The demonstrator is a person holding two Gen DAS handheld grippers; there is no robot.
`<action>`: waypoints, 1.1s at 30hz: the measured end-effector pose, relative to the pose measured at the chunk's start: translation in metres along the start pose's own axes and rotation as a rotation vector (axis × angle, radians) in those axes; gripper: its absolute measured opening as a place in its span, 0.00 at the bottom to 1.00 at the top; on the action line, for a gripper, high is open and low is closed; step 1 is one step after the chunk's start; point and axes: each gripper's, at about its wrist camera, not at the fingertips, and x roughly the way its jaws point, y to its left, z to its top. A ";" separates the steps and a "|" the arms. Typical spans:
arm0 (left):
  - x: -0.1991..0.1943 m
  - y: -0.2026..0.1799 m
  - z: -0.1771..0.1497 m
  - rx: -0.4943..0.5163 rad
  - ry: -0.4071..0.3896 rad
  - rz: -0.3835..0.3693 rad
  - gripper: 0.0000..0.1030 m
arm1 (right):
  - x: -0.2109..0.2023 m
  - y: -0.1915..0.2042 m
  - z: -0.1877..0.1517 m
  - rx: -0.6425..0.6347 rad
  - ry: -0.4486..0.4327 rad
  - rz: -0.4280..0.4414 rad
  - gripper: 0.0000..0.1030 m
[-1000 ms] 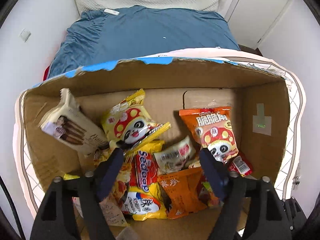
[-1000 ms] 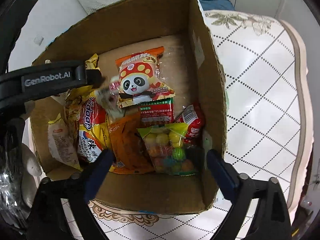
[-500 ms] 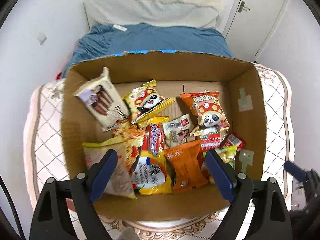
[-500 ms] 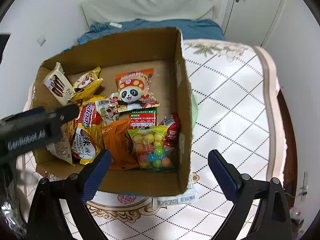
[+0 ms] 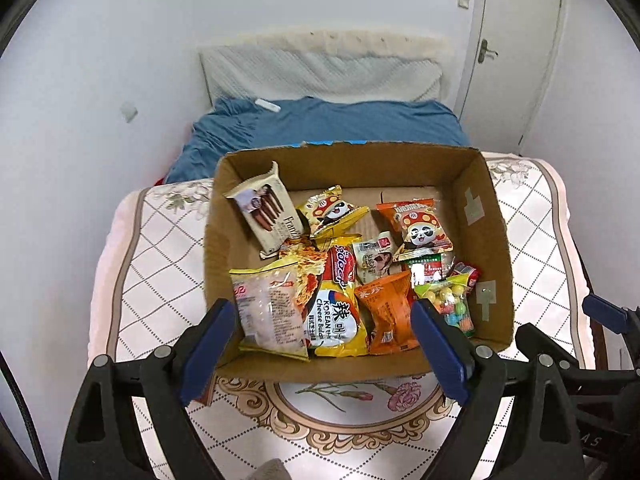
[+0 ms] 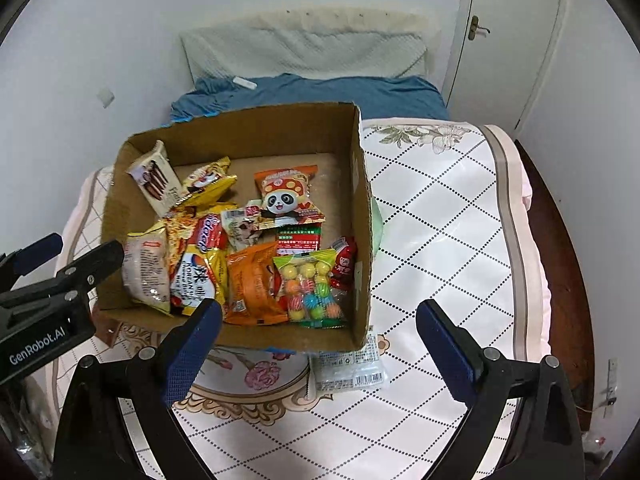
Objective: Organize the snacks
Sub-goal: 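Move both tools back toward the last snacks on the bed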
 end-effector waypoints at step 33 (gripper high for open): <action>0.003 0.055 -0.109 -0.266 0.169 0.134 0.87 | 0.034 -0.059 -0.071 0.254 0.178 0.114 0.97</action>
